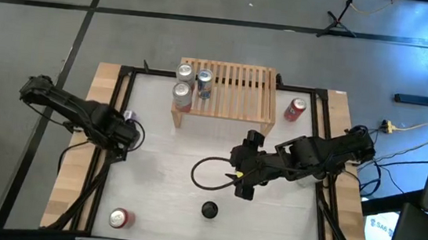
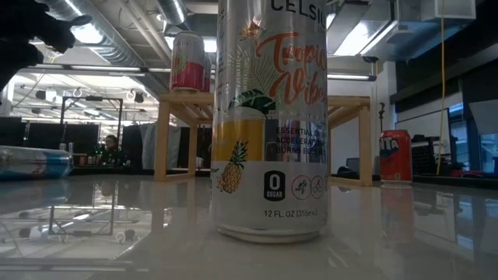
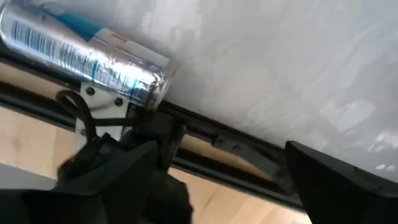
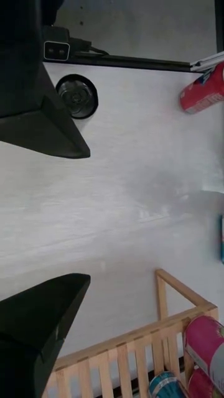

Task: Place canned beverage on shelf
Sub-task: Put the blue soda can on the shelf aligned with the other blue soda can

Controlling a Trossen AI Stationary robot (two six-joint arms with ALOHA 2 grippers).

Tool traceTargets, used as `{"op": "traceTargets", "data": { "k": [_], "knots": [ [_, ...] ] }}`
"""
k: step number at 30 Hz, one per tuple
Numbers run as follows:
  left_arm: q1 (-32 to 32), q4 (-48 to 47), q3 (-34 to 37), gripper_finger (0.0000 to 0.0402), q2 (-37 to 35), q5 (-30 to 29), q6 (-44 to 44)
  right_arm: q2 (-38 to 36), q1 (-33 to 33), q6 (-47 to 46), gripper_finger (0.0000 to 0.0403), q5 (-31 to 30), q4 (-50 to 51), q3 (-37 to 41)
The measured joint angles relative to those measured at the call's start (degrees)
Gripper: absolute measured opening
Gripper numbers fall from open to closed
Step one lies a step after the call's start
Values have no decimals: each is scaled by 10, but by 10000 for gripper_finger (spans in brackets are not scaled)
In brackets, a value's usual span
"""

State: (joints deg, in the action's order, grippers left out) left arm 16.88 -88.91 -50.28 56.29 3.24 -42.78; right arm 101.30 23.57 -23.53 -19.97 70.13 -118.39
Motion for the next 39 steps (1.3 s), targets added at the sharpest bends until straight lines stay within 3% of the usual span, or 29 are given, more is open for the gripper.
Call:
{"op": "traceTargets", "data": {
  "k": [4, 8, 10, 20, 26, 32, 39],
  "knots": [
    [-11, 1, -36, 342, 0, -28, -103, 0, 0, 0, 308, 0, 0, 0],
    [-54, -10, -82, 342, -1, -114, -229, 0, 0, 1, 308, -3, -1, 0],
    [-88, -7, -90, 342, 0, -136, -243, 0, 0, 5, 308, -5, -3, 0],
    [-333, 8, -51, 342, 47, -157, -86, 0, 0, 13, 308, -4, -8, 0],
    [-446, 44, -21, 342, 109, -157, -2, 0, 0, 15, 308, 1, -7, 0],
    [-507, 72, -1, 342, 168, -141, 44, 0, 1, 18, 308, 7, -6, 0],
    [-530, 103, 53, 342, 181, -119, 55, 0, 0, 26, 308, 11, -4, 0]
  ]
}}
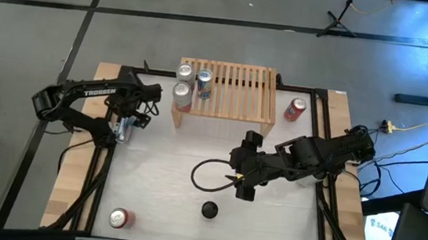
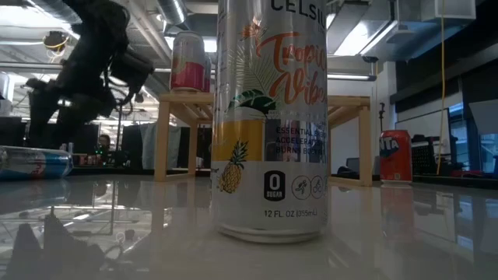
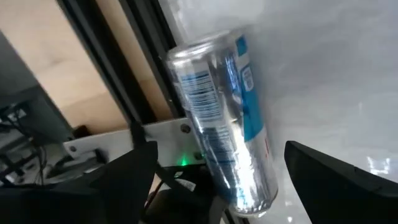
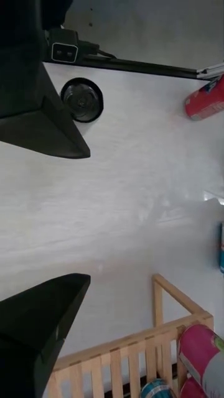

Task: Place canned beverage on shelf
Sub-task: Put the blue soda can on the shelf aligned with the other blue soda can

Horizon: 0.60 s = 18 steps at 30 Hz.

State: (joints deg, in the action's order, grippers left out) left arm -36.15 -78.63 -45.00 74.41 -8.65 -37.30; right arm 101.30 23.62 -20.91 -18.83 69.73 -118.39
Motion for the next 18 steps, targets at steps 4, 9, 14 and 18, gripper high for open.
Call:
{"op": "traceTargets", "data": {
  "k": [4, 9, 14, 18],
  "knots": [
    [-10, -1, 13, 342, 6, -12, 3, 0, 0, 0, 308, 0, -3, 0],
    [-10, 4, 14, 342, 29, -16, 16, 0, 0, 0, 308, 0, -12, 0],
    [-10, 6, 14, 342, 85, -17, 32, 0, 0, 2, 308, -1, -24, 0],
    [-14, 8, 13, 342, 121, -2, 49, 0, 0, 1, 308, 0, -24, 0]
  ]
}}
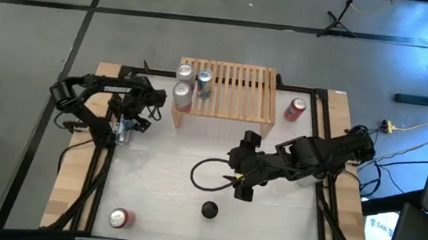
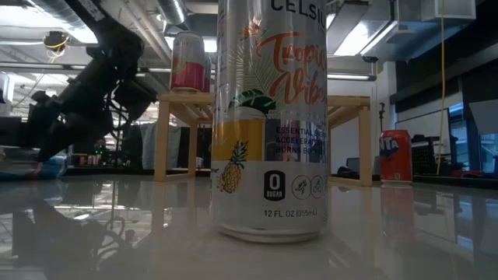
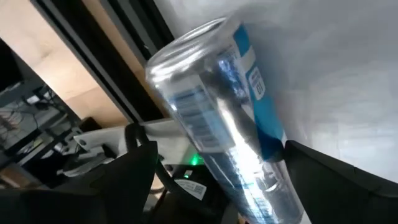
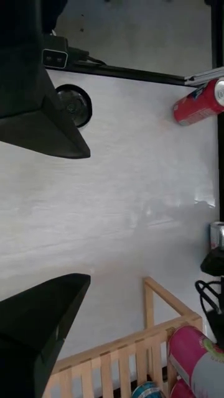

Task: Place canned beverage on shelf
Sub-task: Put the blue soda can on the shelf aligned with the other blue soda can

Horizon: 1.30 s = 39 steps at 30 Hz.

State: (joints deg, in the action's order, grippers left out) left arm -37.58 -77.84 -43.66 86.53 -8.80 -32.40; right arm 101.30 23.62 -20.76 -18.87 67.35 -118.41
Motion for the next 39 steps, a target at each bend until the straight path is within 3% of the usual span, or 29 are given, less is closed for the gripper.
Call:
{"op": "traceTargets", "data": {
  "k": [14, 28, 39],
  "knots": [
    [16, -17, -10, 342, 23, 111, 40, 0, 0, -9, 308, 0, -4, 0],
    [55, -25, -10, 341, 23, 142, 32, 0, 0, -15, 308, 1, -4, 0],
    [121, -28, -11, 341, 23, 163, 10, 0, 0, -15, 308, 5, -7, 0]
  ]
}}
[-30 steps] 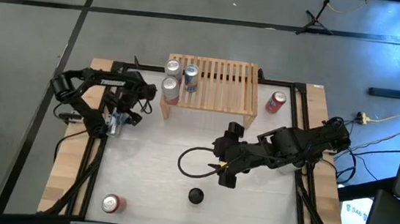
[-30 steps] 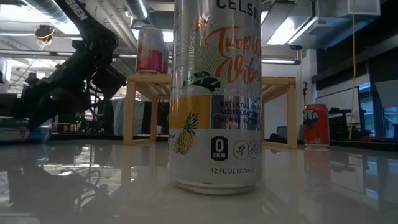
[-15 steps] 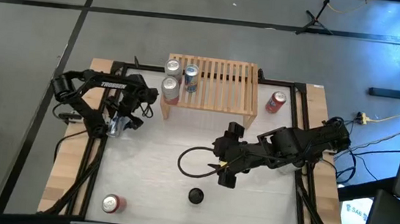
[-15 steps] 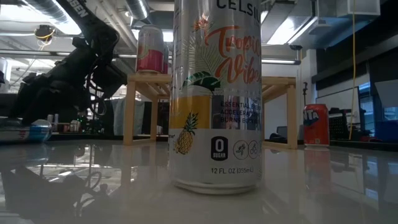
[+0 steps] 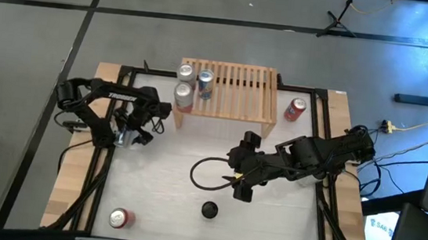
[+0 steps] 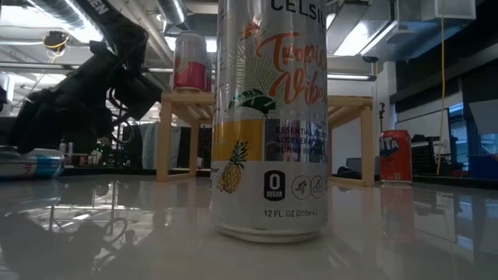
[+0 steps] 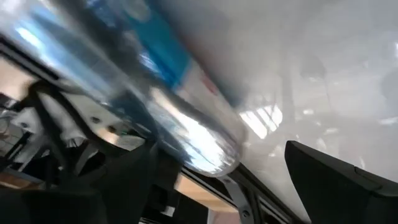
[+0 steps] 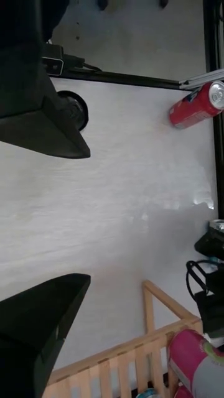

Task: Place canned beverage on shelf
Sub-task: Put the blue soda can on the shelf aligned with the other blue soda can

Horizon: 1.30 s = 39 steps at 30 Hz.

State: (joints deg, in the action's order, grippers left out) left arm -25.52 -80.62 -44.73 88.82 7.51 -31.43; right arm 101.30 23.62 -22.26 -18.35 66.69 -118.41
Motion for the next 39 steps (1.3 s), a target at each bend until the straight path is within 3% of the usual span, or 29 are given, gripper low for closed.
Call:
{"op": "traceTargets", "data": {
  "k": [16, 25, 29, 39],
  "knots": [
    [15, 2, -2, 341, -25, 4, -13, 0, 0, 0, 308, 0, -11, 0],
    [-59, 5, 4, 341, -89, -116, -39, 0, 0, 0, 308, 0, -11, 0],
    [-80, 18, 7, 341, -78, -147, -44, 0, 0, 0, 308, 0, -12, 0],
    [-113, 22, 8, 341, -14, -144, -26, 0, 0, 2, 308, 0, -27, 0]
  ]
}}
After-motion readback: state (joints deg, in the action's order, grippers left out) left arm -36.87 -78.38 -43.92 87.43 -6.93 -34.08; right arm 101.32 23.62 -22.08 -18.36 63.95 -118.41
